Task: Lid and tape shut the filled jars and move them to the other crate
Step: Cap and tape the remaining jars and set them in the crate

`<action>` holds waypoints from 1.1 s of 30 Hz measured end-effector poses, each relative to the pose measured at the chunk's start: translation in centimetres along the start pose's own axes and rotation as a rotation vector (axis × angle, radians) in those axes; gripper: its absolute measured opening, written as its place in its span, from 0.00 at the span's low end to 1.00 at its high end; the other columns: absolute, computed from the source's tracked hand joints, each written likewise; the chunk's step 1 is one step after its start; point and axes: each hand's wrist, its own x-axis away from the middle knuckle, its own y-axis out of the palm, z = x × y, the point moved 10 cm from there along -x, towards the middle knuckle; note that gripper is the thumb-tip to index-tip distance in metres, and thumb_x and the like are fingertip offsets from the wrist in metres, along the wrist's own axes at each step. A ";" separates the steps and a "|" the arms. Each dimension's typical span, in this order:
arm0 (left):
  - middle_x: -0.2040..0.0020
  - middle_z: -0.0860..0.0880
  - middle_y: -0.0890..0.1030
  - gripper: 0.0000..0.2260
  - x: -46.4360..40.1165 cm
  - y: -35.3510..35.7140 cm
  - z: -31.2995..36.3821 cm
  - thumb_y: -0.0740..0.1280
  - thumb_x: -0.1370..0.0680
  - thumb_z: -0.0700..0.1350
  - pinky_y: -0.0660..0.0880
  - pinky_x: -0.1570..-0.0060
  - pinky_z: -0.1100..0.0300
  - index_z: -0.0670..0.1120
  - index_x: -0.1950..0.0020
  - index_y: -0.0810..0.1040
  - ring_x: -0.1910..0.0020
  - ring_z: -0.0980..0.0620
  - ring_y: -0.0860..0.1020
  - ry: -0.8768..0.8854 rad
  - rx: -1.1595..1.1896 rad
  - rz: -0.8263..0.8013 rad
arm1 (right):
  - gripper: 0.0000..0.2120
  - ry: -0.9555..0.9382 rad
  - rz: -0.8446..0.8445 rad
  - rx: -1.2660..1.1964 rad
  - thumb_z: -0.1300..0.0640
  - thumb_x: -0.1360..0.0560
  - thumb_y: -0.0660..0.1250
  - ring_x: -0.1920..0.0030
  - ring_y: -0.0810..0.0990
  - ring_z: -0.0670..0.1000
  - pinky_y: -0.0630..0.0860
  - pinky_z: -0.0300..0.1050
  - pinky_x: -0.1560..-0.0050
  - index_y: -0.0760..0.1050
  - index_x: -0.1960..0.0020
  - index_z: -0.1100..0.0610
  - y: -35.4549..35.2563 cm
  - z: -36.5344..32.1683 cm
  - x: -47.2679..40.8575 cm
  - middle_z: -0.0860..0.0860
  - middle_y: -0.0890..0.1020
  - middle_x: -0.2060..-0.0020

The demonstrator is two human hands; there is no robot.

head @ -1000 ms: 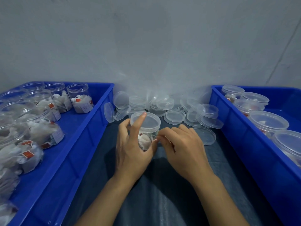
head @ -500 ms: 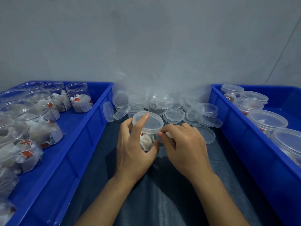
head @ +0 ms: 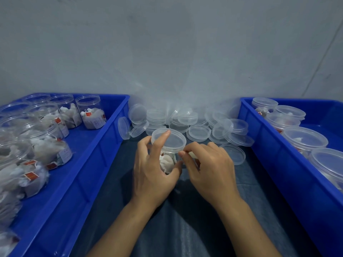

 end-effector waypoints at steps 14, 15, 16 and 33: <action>0.34 0.50 0.71 0.29 -0.1 -0.4 0.8 0.69 0.24 0.58 0.78 0.44 0.52 0.60 0.23 0.70 0.39 0.49 0.76 0.023 0.062 -0.034 | 0.10 0.004 0.053 -0.006 0.43 0.19 0.67 0.64 0.71 0.49 0.71 0.53 0.61 0.78 0.55 0.47 -0.7 -0.2 0.2 0.42 0.76 0.68; 0.35 0.49 0.71 0.28 -0.1 -0.5 0.9 0.68 0.23 0.59 0.77 0.43 0.52 0.59 0.23 0.70 0.39 0.48 0.76 0.026 0.076 -0.037 | 0.10 0.014 0.057 -0.006 0.43 0.19 0.67 0.64 0.71 0.49 0.71 0.53 0.61 0.78 0.55 0.47 -0.8 -0.2 0.2 0.42 0.76 0.68; 0.35 0.49 0.71 0.26 -0.1 -0.6 0.9 0.67 0.22 0.60 0.76 0.42 0.53 0.59 0.24 0.71 0.38 0.48 0.76 0.023 0.089 -0.040 | 0.10 0.024 0.060 -0.005 0.43 0.20 0.68 0.64 0.72 0.49 0.71 0.53 0.61 0.78 0.55 0.47 -0.8 -0.2 0.2 0.42 0.76 0.68; 0.37 0.48 0.67 0.21 -0.7 -0.2 -0.5 0.60 0.18 0.69 0.69 0.49 0.78 0.56 0.33 0.70 0.44 0.69 0.75 0.026 0.230 -0.045 | 0.21 0.127 0.036 -0.040 0.38 0.23 0.68 0.61 0.78 0.52 0.76 0.53 0.59 0.75 0.38 0.50 -0.6 -0.5 0.2 0.46 0.76 0.63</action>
